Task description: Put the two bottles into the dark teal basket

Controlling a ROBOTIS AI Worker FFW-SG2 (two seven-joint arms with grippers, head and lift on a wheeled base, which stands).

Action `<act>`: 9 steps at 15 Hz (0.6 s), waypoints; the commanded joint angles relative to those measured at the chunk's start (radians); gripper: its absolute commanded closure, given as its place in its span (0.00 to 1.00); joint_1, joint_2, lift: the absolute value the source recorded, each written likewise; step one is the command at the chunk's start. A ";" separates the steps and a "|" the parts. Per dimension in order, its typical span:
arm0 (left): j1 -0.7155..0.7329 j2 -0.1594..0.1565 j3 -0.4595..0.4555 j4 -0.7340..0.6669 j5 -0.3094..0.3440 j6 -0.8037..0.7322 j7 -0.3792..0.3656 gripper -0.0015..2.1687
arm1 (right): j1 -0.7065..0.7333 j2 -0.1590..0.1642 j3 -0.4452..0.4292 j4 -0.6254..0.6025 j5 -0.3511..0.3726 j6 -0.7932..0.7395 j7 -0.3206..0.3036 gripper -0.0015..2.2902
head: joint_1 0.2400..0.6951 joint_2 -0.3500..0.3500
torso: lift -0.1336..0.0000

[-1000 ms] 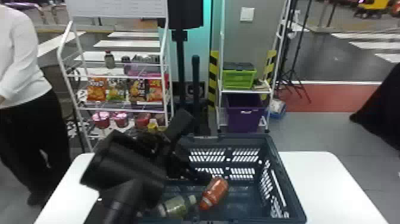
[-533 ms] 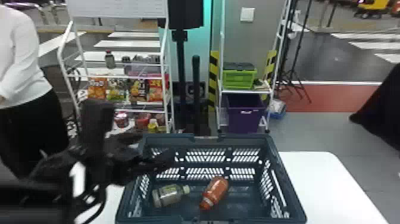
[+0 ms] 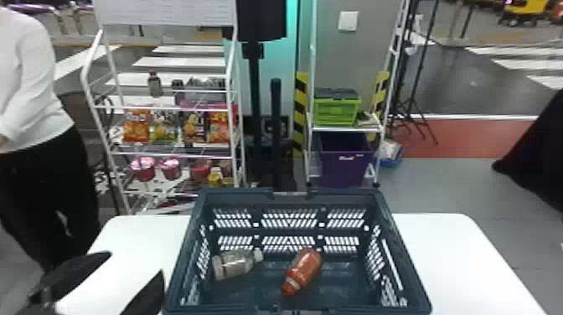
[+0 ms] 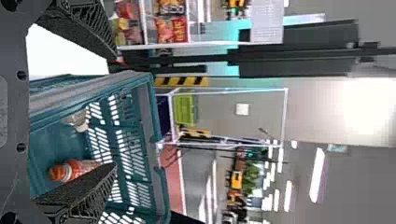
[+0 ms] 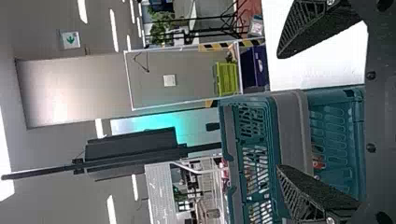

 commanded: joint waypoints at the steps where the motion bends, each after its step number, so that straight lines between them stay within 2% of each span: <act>1: 0.111 -0.003 0.021 0.082 0.061 -0.242 0.012 0.04 | -0.005 -0.009 0.000 -0.018 -0.001 0.041 0.000 0.01 | 0.57 0.50 | 1.00; 3: 0.160 -0.003 0.018 0.161 0.076 -0.392 0.042 0.04 | -0.009 -0.016 0.000 -0.021 0.001 0.053 0.000 0.01 | 0.57 0.50 | 1.00; 4: 0.189 -0.003 -0.002 0.211 0.073 -0.521 0.064 0.04 | -0.009 -0.018 0.000 -0.020 0.001 0.053 0.000 0.01 | 0.57 0.50 | 1.00; 5: 0.226 -0.003 -0.046 0.273 0.033 -0.680 0.096 0.04 | -0.009 -0.018 0.000 -0.017 0.002 0.053 0.000 0.01 | 0.57 0.50 | 1.00; 7: 0.280 -0.003 -0.126 0.363 -0.021 -0.892 0.196 0.04 | -0.009 -0.018 0.000 -0.012 0.004 0.053 0.015 0.01 | 0.57 0.50 | 1.00; 9: 0.307 -0.003 -0.183 0.414 -0.068 -0.938 0.283 0.04 | -0.011 -0.019 0.000 -0.012 0.005 0.053 0.020 0.01 | 0.57 0.50 | 1.00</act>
